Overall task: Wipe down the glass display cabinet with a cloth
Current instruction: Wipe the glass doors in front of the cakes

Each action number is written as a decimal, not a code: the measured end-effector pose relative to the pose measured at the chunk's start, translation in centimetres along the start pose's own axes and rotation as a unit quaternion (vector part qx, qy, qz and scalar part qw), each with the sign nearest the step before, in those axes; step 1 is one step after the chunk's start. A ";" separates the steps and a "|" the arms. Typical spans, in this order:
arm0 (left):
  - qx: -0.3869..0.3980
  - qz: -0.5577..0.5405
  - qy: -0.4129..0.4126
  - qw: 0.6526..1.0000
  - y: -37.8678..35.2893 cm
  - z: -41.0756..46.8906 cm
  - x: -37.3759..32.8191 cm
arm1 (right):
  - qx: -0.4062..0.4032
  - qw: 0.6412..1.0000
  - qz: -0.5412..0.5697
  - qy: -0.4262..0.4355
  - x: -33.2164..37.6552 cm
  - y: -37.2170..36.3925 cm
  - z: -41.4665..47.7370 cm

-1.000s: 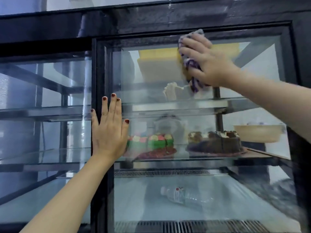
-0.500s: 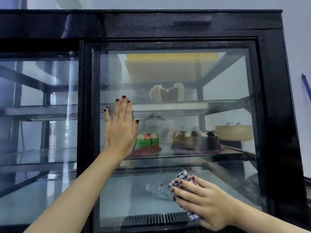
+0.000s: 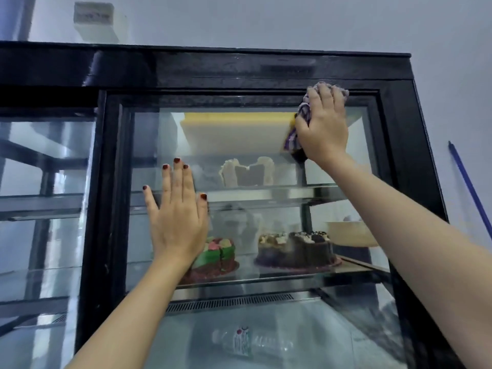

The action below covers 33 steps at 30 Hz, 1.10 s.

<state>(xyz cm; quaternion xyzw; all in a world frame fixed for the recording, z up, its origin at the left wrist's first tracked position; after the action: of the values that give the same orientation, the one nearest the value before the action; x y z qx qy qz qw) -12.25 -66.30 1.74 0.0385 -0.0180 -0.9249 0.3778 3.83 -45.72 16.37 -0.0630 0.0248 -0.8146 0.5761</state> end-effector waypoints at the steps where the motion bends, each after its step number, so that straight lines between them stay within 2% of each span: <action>1: 0.001 0.001 0.000 1.000 0.0 0.0 0.0 | -0.001 1.000 0.005 0.009 0.5 0.0 -1.9; 4: 0.012 0.006 -0.001 1.000 0.1 0.0 -0.1 | 0.022 0.997 0.019 0.077 1.5 0.8 -11.8; 6: 0.025 0.007 0.001 1.000 0.3 0.0 -0.2 | 0.069 0.988 0.016 0.135 1.2 2.1 -21.2; 9: 0.031 0.013 0.002 0.999 0.5 0.0 -0.3 | 0.156 0.949 -0.001 0.275 -0.9 4.6 -34.5; 10: 0.032 0.014 0.003 0.999 0.5 0.0 -0.3 | 0.174 0.942 -0.005 0.288 -2.1 5.4 -37.1; 11: 0.031 0.014 0.003 0.999 0.5 0.0 -0.3 | 0.180 0.945 -0.005 0.273 -3.3 6.0 -38.5; 13: 0.026 0.014 0.002 1.000 0.5 0.1 -0.4 | 0.154 0.970 -0.005 0.189 -5.3 6.7 -38.6; 15: 0.022 0.014 0.002 1.000 0.4 0.0 -0.3 | 0.105 0.994 -0.011 0.036 -6.7 7.3 -37.4; 17: 0.016 0.011 0.001 1.000 0.4 0.0 -0.2 | 0.069 0.991 -0.035 -0.110 -6.6 7.2 -36.8; 18: 0.014 0.009 -0.001 1.000 0.3 0.0 -0.2 | 0.063 0.986 -0.046 -0.145 -5.9 7.0 -36.8; 19: 0.012 0.008 -0.002 1.000 0.3 0.0 -0.2 | 0.064 0.986 -0.053 -0.144 -4.8 6.6 -37.0; 22: 0.010 0.007 -0.006 1.000 0.3 0.1 -0.2 | 0.102 0.994 -0.042 0.004 -1.9 5.4 -37.9; 24: 0.010 0.009 -0.006 1.000 0.3 0.1 -0.2 | 0.110 0.992 -0.028 0.049 -2.0 5.0 -37.3; 26: 0.008 0.011 -0.004 1.000 0.3 0.1 -0.1 | 0.077 0.997 -0.018 -0.004 -2.9 4.8 -34.9; 30: 0.000 0.010 -0.006 1.000 0.2 0.0 0.0 | -0.011 0.974 -0.015 -0.225 -4.8 4.4 -27.1; 33: -0.003 0.010 -0.007 1.000 0.1 0.0 -0.1 | -0.030 0.959 -0.012 -0.281 -2.7 3.4 -25.0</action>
<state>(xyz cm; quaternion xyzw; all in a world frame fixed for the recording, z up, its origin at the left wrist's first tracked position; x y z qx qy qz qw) -12.13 -66.30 1.71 0.0308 -0.0182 -0.9214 0.3869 4.67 -45.10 -8.99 -0.3071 -0.1143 -0.7698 0.5477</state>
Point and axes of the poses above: each hand's wrist, its own z-axis towards the middle knuckle, its own y-axis out of the back of the hand, x = y × z, the point moved 2 cm from there along z, towards the middle knuckle, and after that the axes turned 2 degrees about -x, right-handed, at the moved point
